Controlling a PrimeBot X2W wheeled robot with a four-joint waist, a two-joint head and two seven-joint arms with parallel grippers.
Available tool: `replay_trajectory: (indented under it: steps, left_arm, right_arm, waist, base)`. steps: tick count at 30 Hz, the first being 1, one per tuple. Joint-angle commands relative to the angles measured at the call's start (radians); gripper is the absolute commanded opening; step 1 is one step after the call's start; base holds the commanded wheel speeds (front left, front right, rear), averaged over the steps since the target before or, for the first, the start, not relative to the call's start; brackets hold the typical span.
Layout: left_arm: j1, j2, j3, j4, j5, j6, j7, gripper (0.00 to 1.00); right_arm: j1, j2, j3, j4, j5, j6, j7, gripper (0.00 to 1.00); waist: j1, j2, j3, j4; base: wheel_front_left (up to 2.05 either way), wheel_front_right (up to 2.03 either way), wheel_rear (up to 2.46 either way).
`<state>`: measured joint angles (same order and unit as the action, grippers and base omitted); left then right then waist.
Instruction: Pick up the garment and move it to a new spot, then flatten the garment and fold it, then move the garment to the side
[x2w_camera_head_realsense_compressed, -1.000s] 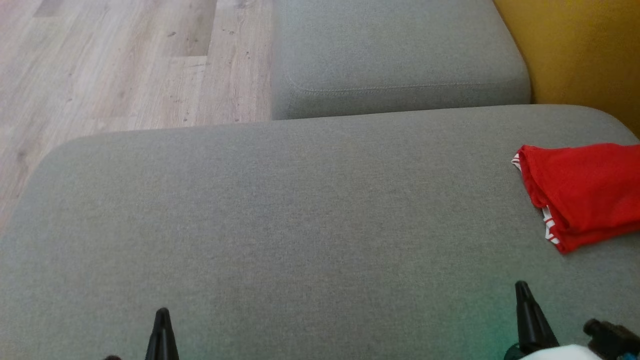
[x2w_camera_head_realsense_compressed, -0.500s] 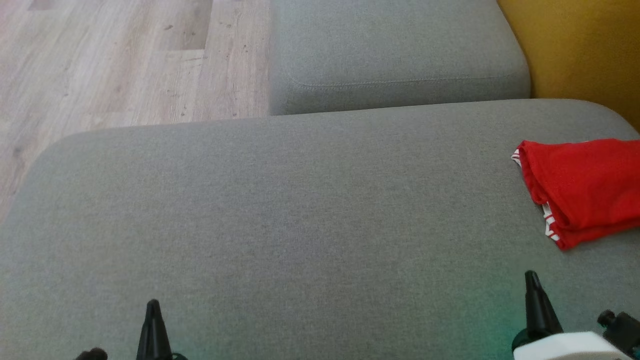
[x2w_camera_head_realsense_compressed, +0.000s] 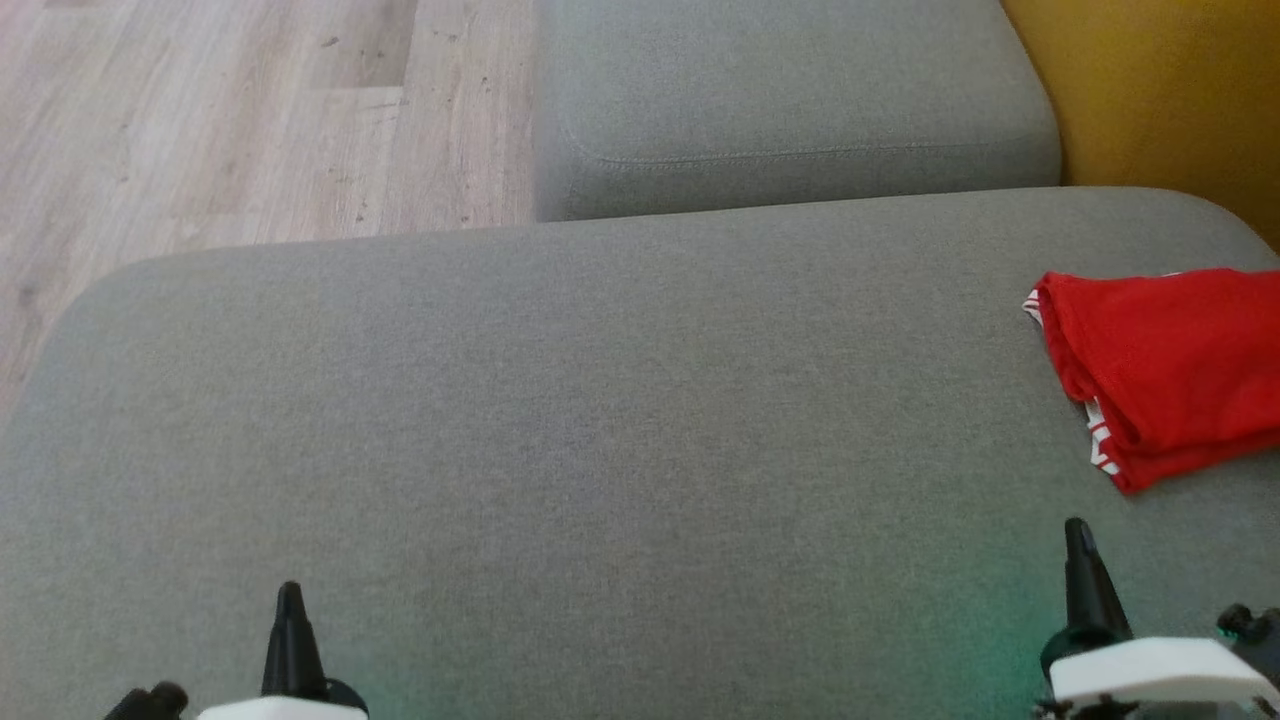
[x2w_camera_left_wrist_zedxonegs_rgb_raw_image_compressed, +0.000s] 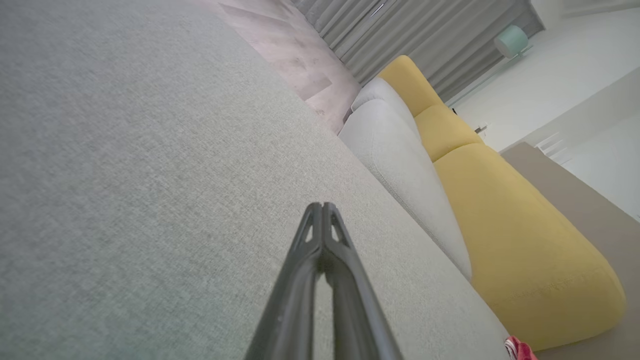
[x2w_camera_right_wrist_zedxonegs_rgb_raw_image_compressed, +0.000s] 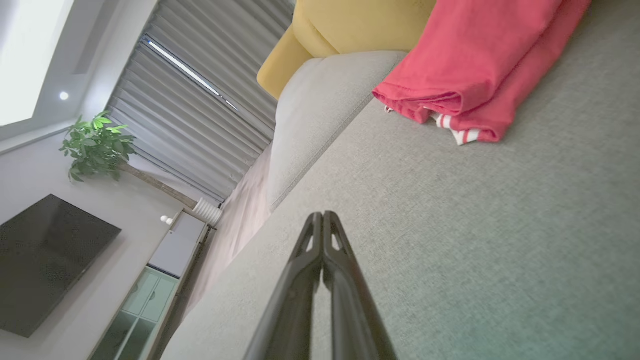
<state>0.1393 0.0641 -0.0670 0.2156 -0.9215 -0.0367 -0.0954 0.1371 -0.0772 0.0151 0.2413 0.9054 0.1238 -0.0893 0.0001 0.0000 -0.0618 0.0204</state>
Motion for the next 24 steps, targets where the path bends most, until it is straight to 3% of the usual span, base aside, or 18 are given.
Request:
replay_trajectory:
  steps: [1,24]
  left_arm:
    - [-0.058,0.014,0.025,-0.026,-0.033,-0.009,0.008,0.0]
    - [-0.129,0.014,0.07,-0.005,-0.296,-0.041,0.073,0.0]
  right_arm:
    - [-0.065,-0.006,0.0,-0.027,0.035,0.004,0.008,0.0]
    - [-0.133,-0.002,-0.038,-0.016,0.301,0.005,0.073,0.0]
  waist:
    - [-0.0001,0.0,0.002,-0.001]
    - [-0.0001,0.0,0.026,-0.008]
  base:
    - [0.0,0.0,0.0]
    - [0.0,0.0,0.0]
